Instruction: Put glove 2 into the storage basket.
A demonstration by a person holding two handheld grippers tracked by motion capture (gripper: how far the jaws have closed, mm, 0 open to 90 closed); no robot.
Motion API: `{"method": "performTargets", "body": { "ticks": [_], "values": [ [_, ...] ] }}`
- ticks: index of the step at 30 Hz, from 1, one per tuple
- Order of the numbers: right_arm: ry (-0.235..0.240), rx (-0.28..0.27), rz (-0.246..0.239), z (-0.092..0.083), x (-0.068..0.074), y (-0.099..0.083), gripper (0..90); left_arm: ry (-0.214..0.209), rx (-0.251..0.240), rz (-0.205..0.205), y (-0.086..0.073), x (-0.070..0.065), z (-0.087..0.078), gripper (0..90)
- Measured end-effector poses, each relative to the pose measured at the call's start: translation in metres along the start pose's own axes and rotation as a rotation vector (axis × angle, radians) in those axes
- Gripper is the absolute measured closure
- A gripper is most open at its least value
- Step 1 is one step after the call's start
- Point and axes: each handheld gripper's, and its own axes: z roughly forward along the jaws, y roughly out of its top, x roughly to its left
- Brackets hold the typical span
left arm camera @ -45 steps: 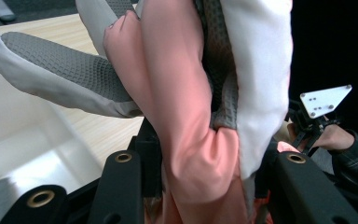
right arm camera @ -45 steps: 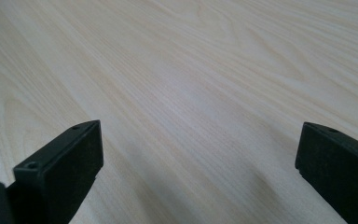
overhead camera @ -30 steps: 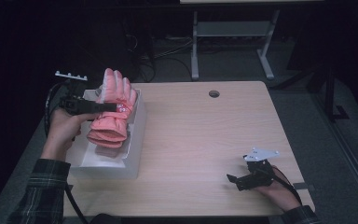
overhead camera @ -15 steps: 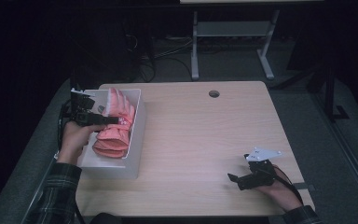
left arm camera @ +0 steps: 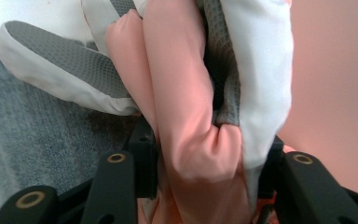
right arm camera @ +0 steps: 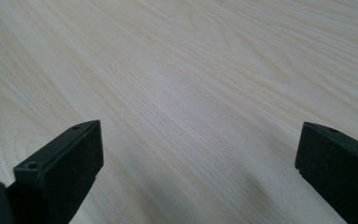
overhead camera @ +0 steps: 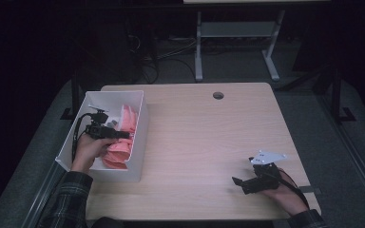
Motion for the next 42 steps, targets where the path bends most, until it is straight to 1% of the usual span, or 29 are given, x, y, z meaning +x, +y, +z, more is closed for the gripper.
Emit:
{"method": "performTargets", "body": {
  "ticks": [2,3,5,6,7,9,12,13,14,17,18,19,21,22,23,27,30,31,32,33,34,35,36,37,38,39,40,41,42],
  "values": [
    [-0.003,0.003,-0.003,0.000,0.000,0.000,0.7,-0.001,-0.008,-0.004,-0.001,0.001,0.002,49.7],
    [-0.003,0.003,-0.003,-0.001,0.000,0.000,0.7,-0.001,-0.008,0.000,-0.001,0.001,0.001,46.4],
    [-0.004,0.005,-0.008,-0.001,0.000,0.001,0.7,-0.002,-0.009,-0.008,-0.001,0.001,0.001,37.6],
    [-0.003,0.006,-0.007,-0.001,0.001,0.001,0.7,0.005,-0.012,-0.018,-0.001,0.003,0.001,31.9],
    [-0.004,0.005,-0.009,-0.001,0.001,0.001,0.6,0.015,-0.012,-0.018,-0.001,0.002,0.000,25.8],
    [-0.002,0.003,-0.007,-0.001,0.001,0.001,0.6,0.038,-0.018,-0.009,-0.001,0.000,-0.004,20.3],
    [0.000,0.001,-0.003,-0.001,0.001,0.001,0.7,0.063,-0.024,0.015,0.002,-0.003,-0.011,18.4],
    [0.000,0.001,-0.003,-0.001,0.001,0.001,0.7,0.063,-0.024,0.015,0.002,-0.003,-0.011,18.4],
    [-0.001,-0.002,-0.008,-0.001,0.000,0.001,0.7,0.061,-0.034,0.022,0.003,-0.004,-0.015,18.5],
    [-0.001,-0.002,-0.002,-0.001,0.001,0.001,0.7,0.069,-0.062,0.033,0.007,-0.005,-0.026,18.3],
    [0.000,-0.003,-0.004,-0.001,0.001,0.001,0.7,0.070,-0.078,0.032,0.008,-0.006,-0.030,18.3],
    [0.000,-0.003,-0.004,-0.001,0.001,0.001,0.7,0.070,-0.078,0.032,0.008,-0.006,-0.030,18.3],
    [0.001,-0.002,-0.003,-0.001,0.001,0.001,0.6,0.070,-0.107,0.037,0.011,-0.008,-0.039,18.3],
    [0.001,-0.002,-0.003,-0.001,0.001,0.001,0.7,0.087,-0.121,0.052,0.012,-0.011,-0.047,18.3],
    [0.001,-0.002,-0.003,-0.001,0.001,0.001,0.6,0.091,-0.135,0.060,0.013,-0.014,-0.051,18.3],
    [0.001,0.001,0.000,-0.001,0.001,0.001,0.6,0.086,-0.159,0.093,0.017,-0.025,-0.061,18.3],
    [0.001,0.000,-0.002,-0.001,0.001,0.001,0.7,0.071,-0.186,0.123,0.021,-0.039,-0.066,18.3],
    [0.001,0.000,-0.002,-0.001,0.001,0.001,0.7,0.071,-0.186,0.123,0.021,-0.039,-0.066,18.3],
    [0.000,-0.001,0.000,-0.001,0.001,0.002,0.7,0.062,-0.194,0.145,0.023,-0.049,-0.067,18.3],
    [-0.001,-0.001,-0.001,-0.001,0.001,0.002,0.7,0.052,-0.195,0.156,0.025,-0.054,-0.067,18.3],
    [-0.002,0.000,-0.001,-0.001,0.001,0.002,0.7,0.040,-0.197,0.168,0.026,-0.059,-0.067,18.3],
    [-0.002,0.000,-0.001,-0.001,0.001,0.002,0.7,0.040,-0.197,0.168,0.026,-0.059,-0.067,18.3],
    [-0.001,0.000,-0.001,-0.001,0.001,0.002,0.7,0.022,-0.195,0.187,0.028,-0.068,-0.065,18.3],
    [-0.001,0.000,-0.001,-0.001,0.001,0.002,0.7,0.022,-0.195,0.187,0.028,-0.068,-0.065,18.3],
    [-0.001,0.001,-0.002,-0.001,0.002,0.002,0.7,0.011,-0.194,0.217,0.031,-0.081,-0.062,18.3],
    [-0.001,0.001,-0.002,-0.001,0.002,0.002,0.7,0.011,-0.194,0.217,0.031,-0.081,-0.062,18.3],
    [-0.001,0.000,-0.001,-0.001,0.002,0.002,0.7,0.006,-0.192,0.226,0.032,-0.087,-0.061,18.3],
    [-0.001,0.000,-0.001,-0.001,0.002,0.002,0.7,-0.008,-0.196,0.250,0.034,-0.099,-0.059,18.4],
    [0.000,-0.001,-0.001,-0.002,0.001,0.002,0.7,-0.010,-0.194,0.258,0.035,-0.104,-0.057,18.3]
  ]
}}
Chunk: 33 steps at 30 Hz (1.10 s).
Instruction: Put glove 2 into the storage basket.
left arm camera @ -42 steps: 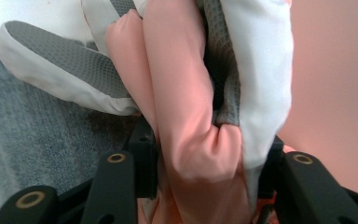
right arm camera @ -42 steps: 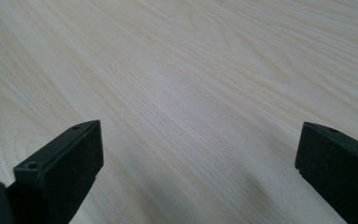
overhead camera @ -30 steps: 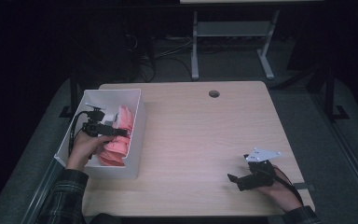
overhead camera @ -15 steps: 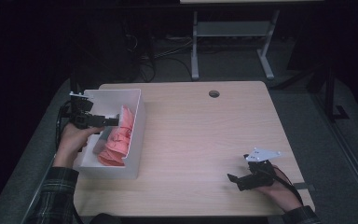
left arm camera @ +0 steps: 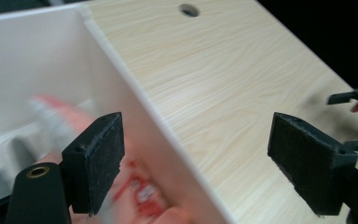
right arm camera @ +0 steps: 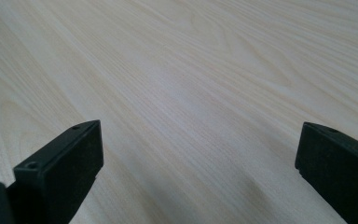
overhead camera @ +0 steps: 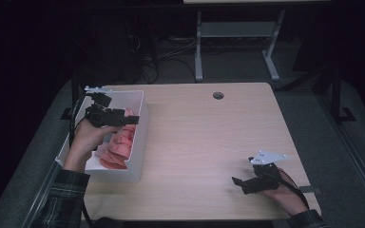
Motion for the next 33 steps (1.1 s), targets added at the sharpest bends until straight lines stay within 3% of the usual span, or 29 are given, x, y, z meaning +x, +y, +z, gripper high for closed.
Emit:
{"method": "performTargets", "body": {
  "ticks": [3,5,12,13,16,17,18,20,29,33],
  "values": [
    [0.000,0.000,-0.002,0.000,0.000,0.000,0.7,-0.007,0.002,0.024,0.003,-0.010,0.003,18.3],
    [0.000,-0.001,-0.004,0.000,-0.001,0.000,0.7,-0.023,0.012,0.061,0.008,-0.029,0.011,18.3],
    [-0.001,-0.002,-0.002,0.000,-0.001,0.000,0.7,-0.068,0.030,0.137,0.013,-0.069,0.032,18.3],
    [-0.001,-0.002,-0.003,0.000,-0.001,0.000,0.7,-0.068,0.030,0.137,0.013,-0.069,0.032,18.3],
    [-0.002,-0.001,-0.009,-0.001,-0.001,0.000,0.7,-0.072,0.058,0.183,0.010,-0.088,0.047,17.5],
    [-0.002,-0.001,-0.009,-0.001,-0.001,0.000,0.7,-0.072,0.058,0.183,0.010,-0.088,0.047,17.2],
    [0.000,-0.002,-0.006,-0.001,-0.001,0.000,0.7,-0.059,0.080,0.214,0.009,-0.097,0.054,16.9],
    [0.000,-0.002,-0.005,-0.001,-0.002,0.000,0.7,-0.048,0.095,0.235,0.008,-0.103,0.059,16.9],
    [0.002,-0.002,-0.009,-0.001,-0.001,0.000,0.7,-0.034,0.116,0.292,0.000,-0.129,0.083,16.9],
    [0.003,-0.005,-0.008,-0.002,-0.002,0.000,0.7,-0.028,0.146,0.323,-0.005,-0.138,0.095,16.9]
  ]
}}
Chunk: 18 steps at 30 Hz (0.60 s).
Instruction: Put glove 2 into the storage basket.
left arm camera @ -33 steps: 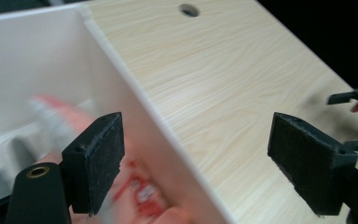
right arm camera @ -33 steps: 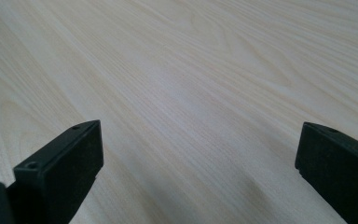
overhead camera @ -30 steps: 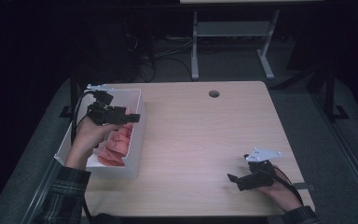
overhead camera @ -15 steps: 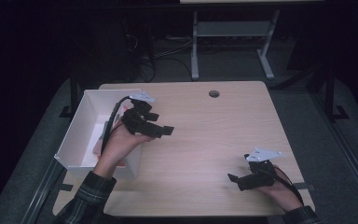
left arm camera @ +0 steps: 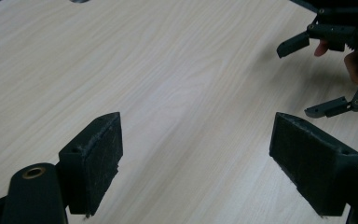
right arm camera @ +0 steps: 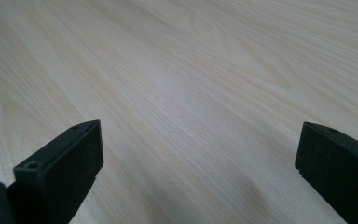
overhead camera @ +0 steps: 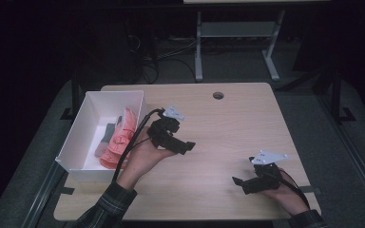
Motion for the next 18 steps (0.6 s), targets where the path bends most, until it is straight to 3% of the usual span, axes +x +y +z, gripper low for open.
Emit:
{"method": "performTargets", "body": {
  "ticks": [6,12,18],
  "values": [
    [0.008,-0.009,-0.004,-0.002,0.001,0.001,0.7,-0.007,-0.004,0.000,-0.011,-0.008,0.019,17.0],
    [0.017,-0.009,-0.016,-0.007,0.001,-0.004,0.7,-0.031,0.018,0.002,-0.032,-0.015,0.042,16.9],
    [0.020,-0.008,-0.018,-0.007,-0.001,-0.004,0.7,-0.066,0.046,0.035,-0.053,-0.020,0.061,16.7]
  ]
}}
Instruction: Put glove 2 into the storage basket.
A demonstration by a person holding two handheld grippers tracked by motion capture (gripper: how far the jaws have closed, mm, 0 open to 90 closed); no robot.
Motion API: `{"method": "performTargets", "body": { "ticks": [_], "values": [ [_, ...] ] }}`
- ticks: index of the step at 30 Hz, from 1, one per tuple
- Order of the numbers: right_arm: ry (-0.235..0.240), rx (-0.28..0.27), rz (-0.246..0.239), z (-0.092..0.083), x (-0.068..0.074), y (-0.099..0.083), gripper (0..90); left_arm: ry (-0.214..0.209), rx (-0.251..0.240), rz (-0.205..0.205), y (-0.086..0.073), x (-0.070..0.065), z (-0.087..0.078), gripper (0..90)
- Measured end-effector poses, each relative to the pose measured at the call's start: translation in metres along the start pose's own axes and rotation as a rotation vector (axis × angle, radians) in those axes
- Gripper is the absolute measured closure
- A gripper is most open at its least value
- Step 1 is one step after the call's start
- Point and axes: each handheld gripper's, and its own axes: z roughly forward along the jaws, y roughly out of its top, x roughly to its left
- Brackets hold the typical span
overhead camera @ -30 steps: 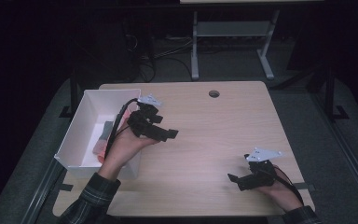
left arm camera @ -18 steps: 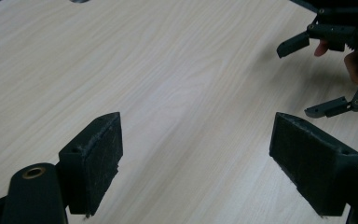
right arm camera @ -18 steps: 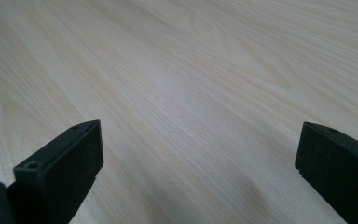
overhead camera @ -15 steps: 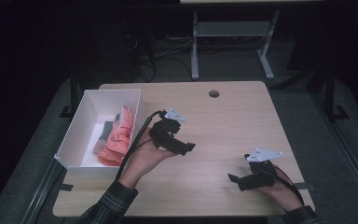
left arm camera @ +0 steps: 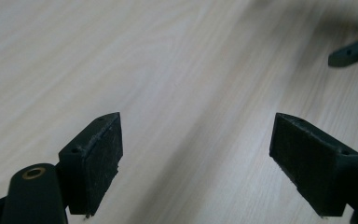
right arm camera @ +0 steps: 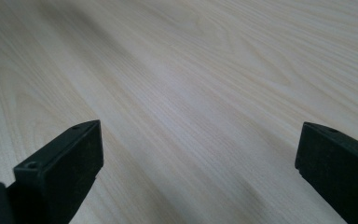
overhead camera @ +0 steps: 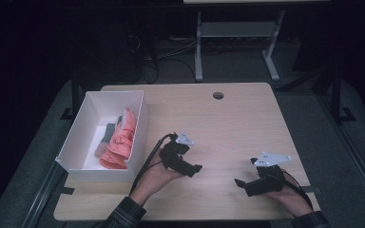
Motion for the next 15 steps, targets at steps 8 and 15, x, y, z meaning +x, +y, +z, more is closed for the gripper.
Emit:
{"method": "performTargets", "body": {
  "ticks": [8,15],
  "values": [
    [-0.001,0.017,-0.011,0.002,0.001,-0.001,0.7,-0.008,0.013,0.022,-0.021,0.000,0.011,15.7],
    [0.003,0.021,-0.013,0.003,0.002,-0.001,0.7,-0.004,-0.006,0.026,-0.028,0.002,0.008,15.6]
  ]
}}
